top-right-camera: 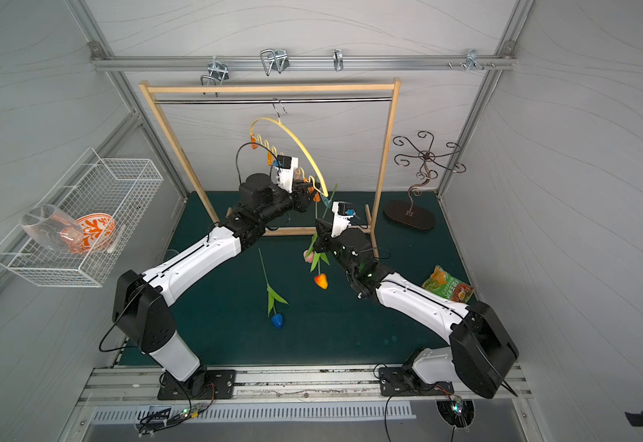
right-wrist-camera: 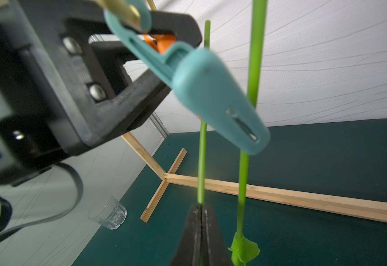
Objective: Dry the flowers on a clothes hanger
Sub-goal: Clamp the flower onto the hanger.
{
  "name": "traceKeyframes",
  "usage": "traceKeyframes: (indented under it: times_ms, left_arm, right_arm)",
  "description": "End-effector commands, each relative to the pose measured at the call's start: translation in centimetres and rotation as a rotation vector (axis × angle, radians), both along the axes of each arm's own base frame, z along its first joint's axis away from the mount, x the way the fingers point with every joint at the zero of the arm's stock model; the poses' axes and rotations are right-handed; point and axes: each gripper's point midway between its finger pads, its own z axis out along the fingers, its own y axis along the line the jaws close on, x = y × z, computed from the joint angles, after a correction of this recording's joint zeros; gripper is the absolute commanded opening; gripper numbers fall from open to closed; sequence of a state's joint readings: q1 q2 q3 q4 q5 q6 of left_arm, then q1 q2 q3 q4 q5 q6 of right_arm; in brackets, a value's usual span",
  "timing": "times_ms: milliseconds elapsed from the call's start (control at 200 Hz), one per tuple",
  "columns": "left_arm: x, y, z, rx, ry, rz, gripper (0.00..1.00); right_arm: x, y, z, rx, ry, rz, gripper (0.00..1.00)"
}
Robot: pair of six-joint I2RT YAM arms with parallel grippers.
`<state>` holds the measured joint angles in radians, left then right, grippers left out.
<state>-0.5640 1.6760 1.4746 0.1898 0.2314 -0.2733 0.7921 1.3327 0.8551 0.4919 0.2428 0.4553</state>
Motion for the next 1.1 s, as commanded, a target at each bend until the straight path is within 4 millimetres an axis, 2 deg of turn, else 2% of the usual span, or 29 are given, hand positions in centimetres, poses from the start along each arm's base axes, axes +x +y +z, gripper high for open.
traceKeyframes:
  times_ms: [0, 180, 260, 350, 670, 820, 1095]
  left_arm:
    - [-0.8, 0.3, 4.7, -0.057, -0.099, 0.004, 0.41]
    - [-1.1, 0.5, 4.9, -0.050, -0.105, 0.012, 0.44]
    - [-1.2, 0.6, 5.0, -0.046, -0.105, 0.018, 0.47]
    - [-1.3, 1.0, 4.9, -0.040, -0.105, 0.030, 0.50]
    - [-2.1, 2.4, 4.3, -0.027, -0.094, 0.080, 0.52]
    - [-2.7, 4.1, 3.6, -0.040, -0.077, 0.144, 0.56]
    - [-5.1, 8.7, 1.9, -0.095, 0.020, 0.301, 0.68]
  right_arm:
    - [-0.3, 0.5, 2.9, 0.046, -0.048, 0.022, 0.00]
    - [-0.4, 0.7, 2.8, 0.044, -0.041, 0.028, 0.00]
    - [-0.4, 0.9, 2.7, 0.038, -0.035, 0.033, 0.14]
    - [-0.3, 0.8, 2.5, 0.028, -0.026, 0.031, 0.19]
    - [0.2, -0.2, 2.9, -0.041, -0.028, -0.031, 0.22]
    - [0.7, -0.4, 3.1, -0.085, -0.028, -0.055, 0.21]
    - [0.4, -1.6, 3.4, -0.106, -0.018, -0.088, 0.21]
